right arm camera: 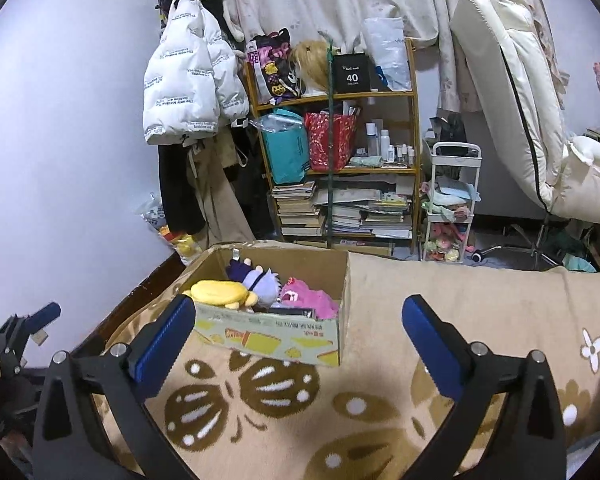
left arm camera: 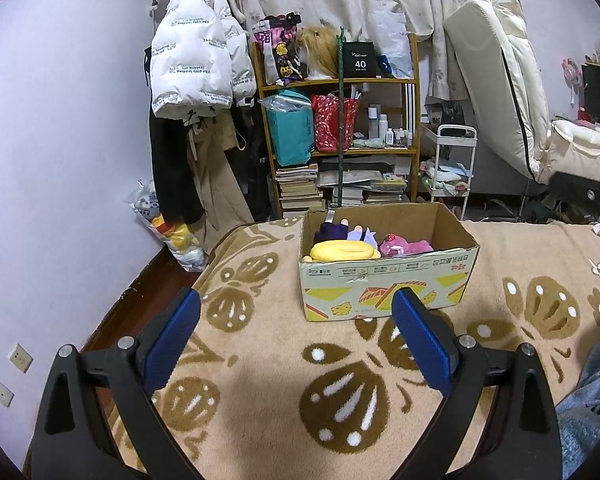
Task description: Organize soft objects
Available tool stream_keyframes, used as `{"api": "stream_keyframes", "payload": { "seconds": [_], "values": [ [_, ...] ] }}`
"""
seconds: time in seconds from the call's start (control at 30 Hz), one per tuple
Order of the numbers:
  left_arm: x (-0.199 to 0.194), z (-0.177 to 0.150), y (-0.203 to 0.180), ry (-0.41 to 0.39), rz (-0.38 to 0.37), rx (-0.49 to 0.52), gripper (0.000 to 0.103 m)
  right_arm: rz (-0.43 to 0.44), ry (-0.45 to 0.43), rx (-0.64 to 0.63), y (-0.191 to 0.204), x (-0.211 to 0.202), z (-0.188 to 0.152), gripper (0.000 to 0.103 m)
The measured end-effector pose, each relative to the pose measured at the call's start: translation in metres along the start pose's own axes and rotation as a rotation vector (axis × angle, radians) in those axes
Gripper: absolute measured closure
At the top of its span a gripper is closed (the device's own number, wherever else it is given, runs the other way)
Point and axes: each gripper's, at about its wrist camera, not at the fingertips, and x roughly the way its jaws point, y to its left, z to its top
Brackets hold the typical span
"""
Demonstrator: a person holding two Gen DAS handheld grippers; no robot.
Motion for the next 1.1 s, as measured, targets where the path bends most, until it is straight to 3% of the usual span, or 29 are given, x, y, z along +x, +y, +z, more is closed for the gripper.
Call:
{"api": "stream_keyframes", "payload": {
  "seconds": [0.37, 1.1],
  "values": [
    [-0.002, 0.004, 0.015, -0.013, 0.008, -0.04, 0.007, -0.035, -0.032, 0.027, -0.015, -0.007, -0.03, 0.0],
    [-0.003, 0.002, 0.008, -0.029, 0.025, -0.005, 0.007, -0.032, -0.017, 0.015, -0.01, 0.006, -0.037, 0.0]
  ]
}}
